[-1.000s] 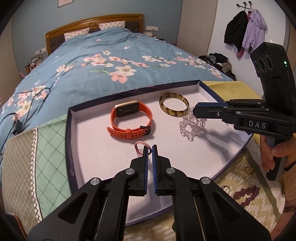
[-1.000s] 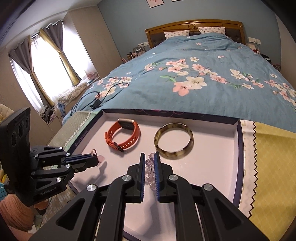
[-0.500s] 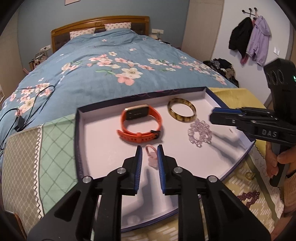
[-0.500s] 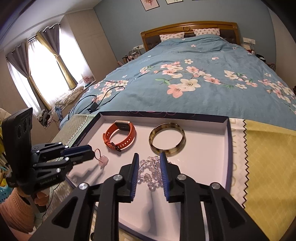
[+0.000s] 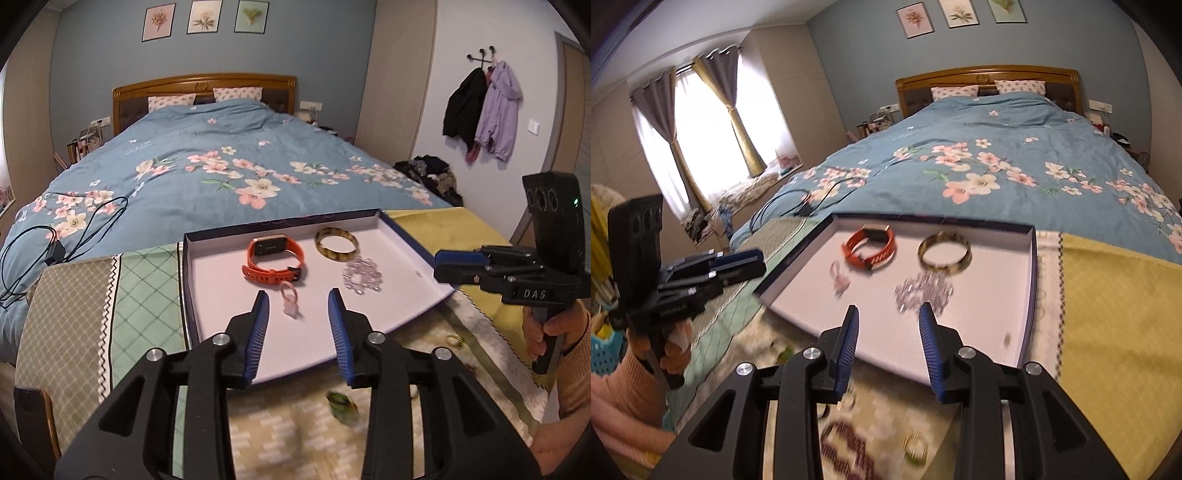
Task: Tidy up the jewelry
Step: 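Lower the pink charm into the tray and open the left tool, then withdraw, then grasp the black ring with left tool while right grasps the dark red beaded bracelet, then carry the black ring with left tool while right carries the beaded bracelet over the tray, then open the right tool to drop the bracelet while left releases the black ring into the tray, then withdraw both open tools from the tray back over the cloth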
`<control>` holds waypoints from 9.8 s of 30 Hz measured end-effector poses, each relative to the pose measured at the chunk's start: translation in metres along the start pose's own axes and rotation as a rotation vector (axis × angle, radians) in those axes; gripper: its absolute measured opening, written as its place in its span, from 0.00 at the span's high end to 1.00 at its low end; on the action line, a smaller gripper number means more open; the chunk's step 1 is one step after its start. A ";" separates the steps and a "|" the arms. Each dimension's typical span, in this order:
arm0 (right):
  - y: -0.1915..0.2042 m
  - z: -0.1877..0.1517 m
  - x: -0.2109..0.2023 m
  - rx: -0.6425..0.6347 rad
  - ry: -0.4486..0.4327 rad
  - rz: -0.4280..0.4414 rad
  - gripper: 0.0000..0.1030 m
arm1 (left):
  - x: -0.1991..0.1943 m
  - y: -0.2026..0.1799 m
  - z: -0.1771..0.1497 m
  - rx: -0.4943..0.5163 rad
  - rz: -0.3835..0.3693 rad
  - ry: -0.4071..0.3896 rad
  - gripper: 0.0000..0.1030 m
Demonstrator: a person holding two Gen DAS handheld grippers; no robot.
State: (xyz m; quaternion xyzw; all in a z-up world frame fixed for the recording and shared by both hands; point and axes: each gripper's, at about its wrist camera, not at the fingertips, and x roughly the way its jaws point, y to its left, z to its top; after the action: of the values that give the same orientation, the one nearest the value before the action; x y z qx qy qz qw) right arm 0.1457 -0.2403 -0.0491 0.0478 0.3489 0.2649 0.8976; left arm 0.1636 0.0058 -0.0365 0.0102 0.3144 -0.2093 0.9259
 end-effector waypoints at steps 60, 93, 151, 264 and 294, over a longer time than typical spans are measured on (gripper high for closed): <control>0.027 -0.099 -0.019 -0.058 0.151 -0.047 0.75 | 0.054 -0.093 -0.068 0.165 -0.131 0.279 0.70; 0.036 -0.056 -0.040 -0.048 0.000 0.005 0.90 | 0.004 -0.069 -0.059 0.043 -0.126 0.153 0.79; 0.041 0.014 -0.027 -0.122 -0.107 0.012 0.90 | -0.007 -0.045 -0.021 0.024 -0.033 0.058 0.79; -0.033 0.035 0.067 0.077 0.025 -0.077 0.77 | 0.087 0.001 -0.004 -0.043 0.033 0.210 0.74; -0.005 -0.056 -0.008 0.030 0.090 -0.078 0.61 | 0.018 -0.030 -0.066 -0.011 -0.071 0.198 0.67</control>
State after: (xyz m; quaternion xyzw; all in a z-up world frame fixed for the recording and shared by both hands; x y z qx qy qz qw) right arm 0.1066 -0.2542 -0.0873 0.0357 0.3946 0.2265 0.8898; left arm 0.1264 -0.0187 -0.0961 0.0144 0.4057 -0.2380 0.8824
